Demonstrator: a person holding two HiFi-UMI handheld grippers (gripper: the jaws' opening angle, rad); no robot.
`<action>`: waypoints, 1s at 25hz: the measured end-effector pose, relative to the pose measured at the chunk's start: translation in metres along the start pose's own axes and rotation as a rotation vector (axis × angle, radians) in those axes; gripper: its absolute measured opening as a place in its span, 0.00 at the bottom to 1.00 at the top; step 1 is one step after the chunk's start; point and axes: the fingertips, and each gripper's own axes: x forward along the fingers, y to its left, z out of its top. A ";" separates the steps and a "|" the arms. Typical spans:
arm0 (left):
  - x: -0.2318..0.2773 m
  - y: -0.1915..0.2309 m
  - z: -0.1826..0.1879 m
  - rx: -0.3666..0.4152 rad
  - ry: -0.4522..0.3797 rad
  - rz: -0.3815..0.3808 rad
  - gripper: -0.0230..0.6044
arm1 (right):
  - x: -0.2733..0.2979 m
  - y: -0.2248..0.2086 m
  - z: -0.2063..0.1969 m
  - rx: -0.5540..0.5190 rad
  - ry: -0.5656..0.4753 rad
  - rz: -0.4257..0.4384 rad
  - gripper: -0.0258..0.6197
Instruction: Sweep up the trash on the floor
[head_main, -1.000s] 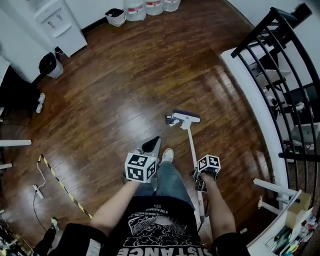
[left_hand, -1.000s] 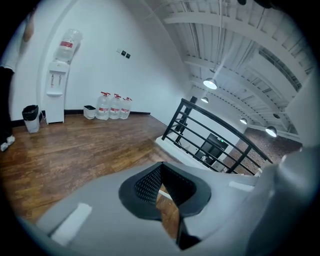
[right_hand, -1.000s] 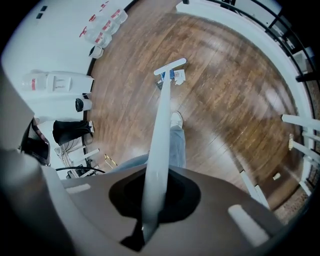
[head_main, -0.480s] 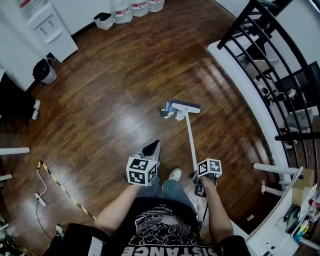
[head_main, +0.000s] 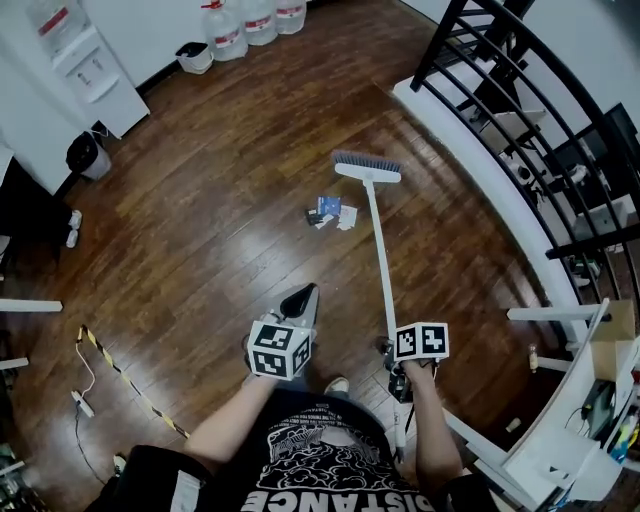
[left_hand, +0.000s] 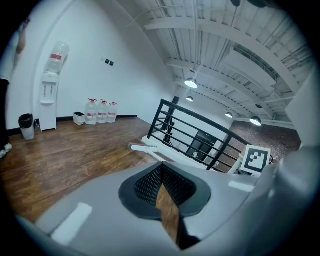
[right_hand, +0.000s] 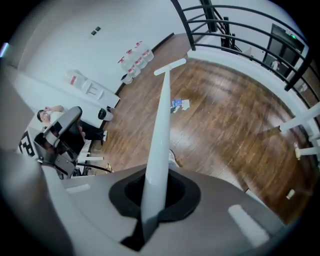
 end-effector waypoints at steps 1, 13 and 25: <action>-0.005 -0.012 -0.006 0.011 0.002 0.005 0.04 | -0.008 -0.004 -0.007 -0.017 -0.019 0.002 0.04; -0.057 -0.155 -0.074 0.103 -0.017 0.052 0.04 | -0.089 -0.051 -0.094 -0.168 -0.175 0.003 0.04; -0.096 -0.202 -0.094 0.142 -0.039 0.054 0.04 | -0.110 -0.054 -0.144 -0.203 -0.214 0.016 0.04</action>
